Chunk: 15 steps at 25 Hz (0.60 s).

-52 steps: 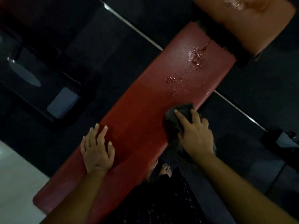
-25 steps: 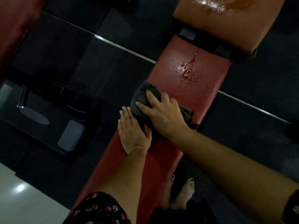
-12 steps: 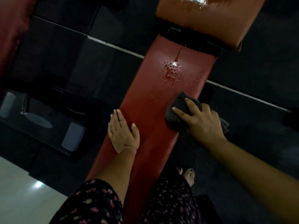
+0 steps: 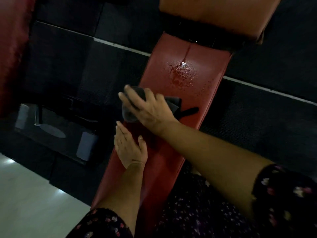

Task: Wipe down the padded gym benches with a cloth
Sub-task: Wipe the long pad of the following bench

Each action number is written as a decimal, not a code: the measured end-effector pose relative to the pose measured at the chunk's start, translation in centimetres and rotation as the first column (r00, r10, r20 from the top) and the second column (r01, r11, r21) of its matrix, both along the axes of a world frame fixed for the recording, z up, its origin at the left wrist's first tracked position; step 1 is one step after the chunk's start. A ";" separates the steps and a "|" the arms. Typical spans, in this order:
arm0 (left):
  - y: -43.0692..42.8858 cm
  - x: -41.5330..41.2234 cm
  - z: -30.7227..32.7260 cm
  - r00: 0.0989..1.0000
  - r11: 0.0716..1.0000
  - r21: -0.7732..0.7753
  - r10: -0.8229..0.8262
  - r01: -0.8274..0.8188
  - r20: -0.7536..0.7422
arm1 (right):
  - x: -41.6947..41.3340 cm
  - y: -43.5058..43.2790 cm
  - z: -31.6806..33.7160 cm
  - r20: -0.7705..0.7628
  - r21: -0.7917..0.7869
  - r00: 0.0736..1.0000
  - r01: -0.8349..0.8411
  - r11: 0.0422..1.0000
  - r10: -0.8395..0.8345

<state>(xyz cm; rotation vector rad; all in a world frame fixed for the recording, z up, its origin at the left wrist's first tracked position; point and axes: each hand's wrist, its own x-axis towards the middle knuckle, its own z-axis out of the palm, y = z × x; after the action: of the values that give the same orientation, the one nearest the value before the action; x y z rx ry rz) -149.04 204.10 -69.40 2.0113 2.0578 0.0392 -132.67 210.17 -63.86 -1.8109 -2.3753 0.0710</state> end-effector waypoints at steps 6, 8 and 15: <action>1.6 0.0 2.4 0.992 1.000 -0.013 -0.020 0.022 0.123 | 4.2 -2.3 -1.8 -0.060 -0.113 0.992 -0.115 0.987 0.109; 3.7 1.2 2.7 0.987 0.992 0.054 -0.123 0.118 0.104 | 5.0 -3.4 -1.8 -0.041 -0.102 0.998 -0.047 0.994 0.043; 6.9 3.5 0.3 0.971 0.977 0.084 -0.204 0.195 0.123 | 7.9 -10.3 -1.9 -0.074 -0.049 0.961 0.262 0.964 -0.265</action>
<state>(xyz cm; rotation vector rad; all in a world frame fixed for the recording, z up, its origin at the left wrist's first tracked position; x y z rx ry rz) -145.56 211.02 -69.13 2.1860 1.7906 0.2038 -124.74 199.92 -65.74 -2.0833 -2.0725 0.1555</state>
